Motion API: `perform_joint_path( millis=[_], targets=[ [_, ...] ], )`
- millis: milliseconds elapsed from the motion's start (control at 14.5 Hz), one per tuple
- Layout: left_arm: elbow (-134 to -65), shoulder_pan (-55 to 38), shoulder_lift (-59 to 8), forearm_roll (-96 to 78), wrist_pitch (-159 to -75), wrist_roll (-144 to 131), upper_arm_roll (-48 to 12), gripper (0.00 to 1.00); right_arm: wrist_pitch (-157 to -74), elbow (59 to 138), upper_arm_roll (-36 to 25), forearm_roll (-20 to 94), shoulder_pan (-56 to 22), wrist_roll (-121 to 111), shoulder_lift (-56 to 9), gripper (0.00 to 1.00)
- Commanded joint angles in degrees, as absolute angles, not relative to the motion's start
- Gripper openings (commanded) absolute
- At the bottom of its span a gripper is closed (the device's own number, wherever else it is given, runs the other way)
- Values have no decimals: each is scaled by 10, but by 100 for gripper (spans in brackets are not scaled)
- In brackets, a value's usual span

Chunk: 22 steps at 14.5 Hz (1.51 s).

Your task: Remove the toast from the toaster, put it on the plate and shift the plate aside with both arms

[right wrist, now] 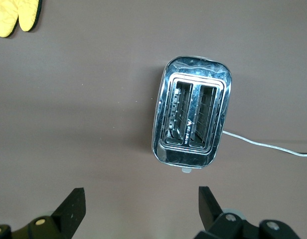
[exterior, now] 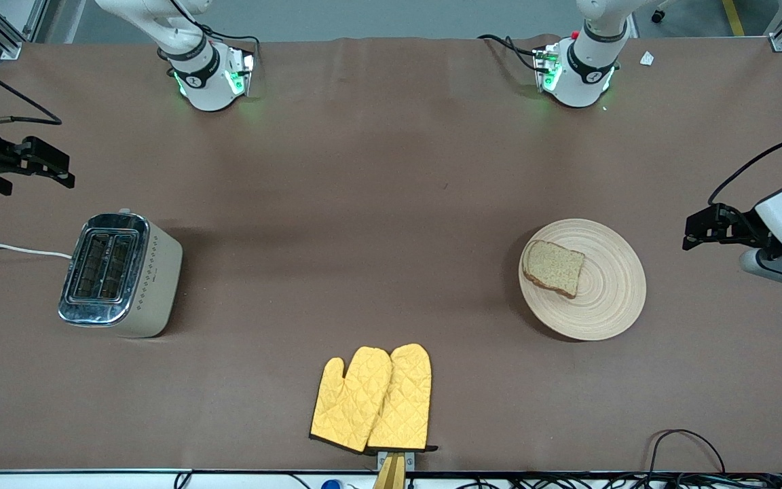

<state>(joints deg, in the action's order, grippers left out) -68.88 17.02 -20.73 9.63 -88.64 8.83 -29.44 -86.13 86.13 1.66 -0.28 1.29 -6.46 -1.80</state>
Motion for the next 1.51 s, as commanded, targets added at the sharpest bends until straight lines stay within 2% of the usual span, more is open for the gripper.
perform_joint_path(
  millis=[0,69,138,344,551,688,1032,1445],
  targets=[
    [-690,27,-155,20,-872,88,-100,100,-857,866,18,-8,14,-64,-7,100],
    [-694,-30,-143,-9,-872,90,-16,100,-856,867,18,-8,14,-63,-7,100],
    [-707,-59,-134,-25,-872,91,24,100,-860,866,18,-9,14,-65,-7,100],
    [-755,-69,-100,-26,-877,89,33,100,-860,866,18,-11,14,-65,-8,100],
    [-897,-77,-2,-21,-939,81,44,100,-859,866,17,-10,14,-65,-7,100],
    [-952,-77,34,-20,-960,82,57,100,-856,866,18,-10,12,-62,-7,100],
    [-941,-104,37,20,-949,-45,51,100,-858,866,18,-9,15,-65,-7,100],
    [-901,-107,12,19,-931,-38,33,100,-857,867,16,-8,17,-68,-8,100]
  ],
)
